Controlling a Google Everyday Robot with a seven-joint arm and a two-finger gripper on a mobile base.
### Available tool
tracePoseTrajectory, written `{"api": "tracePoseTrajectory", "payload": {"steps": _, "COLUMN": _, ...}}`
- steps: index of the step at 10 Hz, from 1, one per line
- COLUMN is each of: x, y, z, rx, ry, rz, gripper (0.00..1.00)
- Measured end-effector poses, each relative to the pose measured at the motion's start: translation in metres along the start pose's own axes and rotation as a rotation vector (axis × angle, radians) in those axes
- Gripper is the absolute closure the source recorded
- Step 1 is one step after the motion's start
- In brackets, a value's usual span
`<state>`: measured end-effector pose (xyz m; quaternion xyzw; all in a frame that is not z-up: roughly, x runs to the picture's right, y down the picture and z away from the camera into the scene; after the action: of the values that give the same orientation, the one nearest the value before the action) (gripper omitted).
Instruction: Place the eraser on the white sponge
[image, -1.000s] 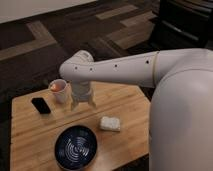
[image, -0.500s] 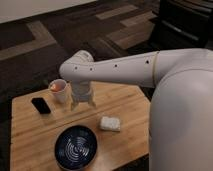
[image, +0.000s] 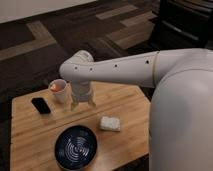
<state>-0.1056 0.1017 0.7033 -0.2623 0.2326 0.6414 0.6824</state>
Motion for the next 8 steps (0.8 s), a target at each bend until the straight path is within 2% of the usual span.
{"api": "tracePoseTrajectory", "payload": {"steps": 3, "x": -0.007, "y": -0.001, "z": -0.003, "rx": 0.006, "ry": -0.005, "rz": -0.010, "gripper": 0.35}}
{"api": "tracePoseTrajectory", "payload": {"steps": 4, "x": -0.016, "y": 0.006, "z": -0.009, "rx": 0.014, "ry": -0.026, "rz": -0.049, "gripper": 0.35}}
{"api": "tracePoseTrajectory", "payload": {"steps": 6, "x": -0.031, "y": 0.023, "z": -0.027, "rx": 0.057, "ry": -0.080, "rz": -0.145, "gripper": 0.35}}
{"api": "tracePoseTrajectory", "payload": {"steps": 8, "x": -0.039, "y": 0.056, "z": -0.046, "rx": 0.108, "ry": -0.140, "rz": -0.283, "gripper": 0.35}}
